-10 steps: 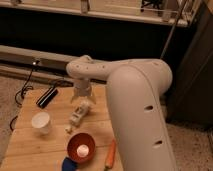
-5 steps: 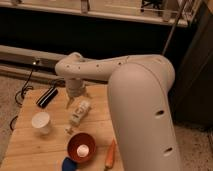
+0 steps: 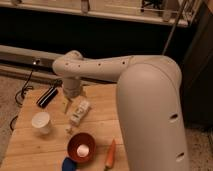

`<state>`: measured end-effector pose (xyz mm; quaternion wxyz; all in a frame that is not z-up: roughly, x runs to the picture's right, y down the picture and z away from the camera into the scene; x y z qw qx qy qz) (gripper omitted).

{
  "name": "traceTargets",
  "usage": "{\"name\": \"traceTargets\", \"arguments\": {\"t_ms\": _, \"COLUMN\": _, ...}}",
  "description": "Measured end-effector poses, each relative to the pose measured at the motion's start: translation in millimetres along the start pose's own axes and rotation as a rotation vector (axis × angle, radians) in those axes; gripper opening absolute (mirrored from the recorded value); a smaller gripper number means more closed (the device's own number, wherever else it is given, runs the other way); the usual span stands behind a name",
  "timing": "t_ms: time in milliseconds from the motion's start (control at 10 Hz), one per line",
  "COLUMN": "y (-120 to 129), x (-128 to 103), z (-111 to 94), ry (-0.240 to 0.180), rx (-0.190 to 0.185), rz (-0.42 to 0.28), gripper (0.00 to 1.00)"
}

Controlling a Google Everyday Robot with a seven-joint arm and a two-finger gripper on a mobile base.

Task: Stand the bottle upright

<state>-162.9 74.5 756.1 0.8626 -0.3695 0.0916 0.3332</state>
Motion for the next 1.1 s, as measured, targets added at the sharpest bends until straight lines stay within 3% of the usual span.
{"name": "traceTargets", "arguments": {"t_ms": 200, "y": -1.1, "x": 1.5, "z": -1.0, "ry": -0.006, "rx": -0.034, "rz": 0.002, "gripper": 0.8}}
{"name": "traceTargets", "arguments": {"t_ms": 600, "y": -1.3, "x": 1.1, "z": 1.1, "ry": -0.003, "rx": -0.015, "rz": -0.037, "gripper": 0.8}}
{"name": "traceTargets", "arguments": {"t_ms": 800, "y": -0.9, "x": -2.3, "z": 1.4, "ry": -0.021, "rx": 0.008, "rz": -0.141, "gripper": 0.8}}
{"name": "traceTargets", "arguments": {"t_ms": 1100, "y": 3.4, "x": -0.6, "z": -4.1, "ry": -0.054, "rx": 0.007, "rz": -0.438, "gripper": 0.8}}
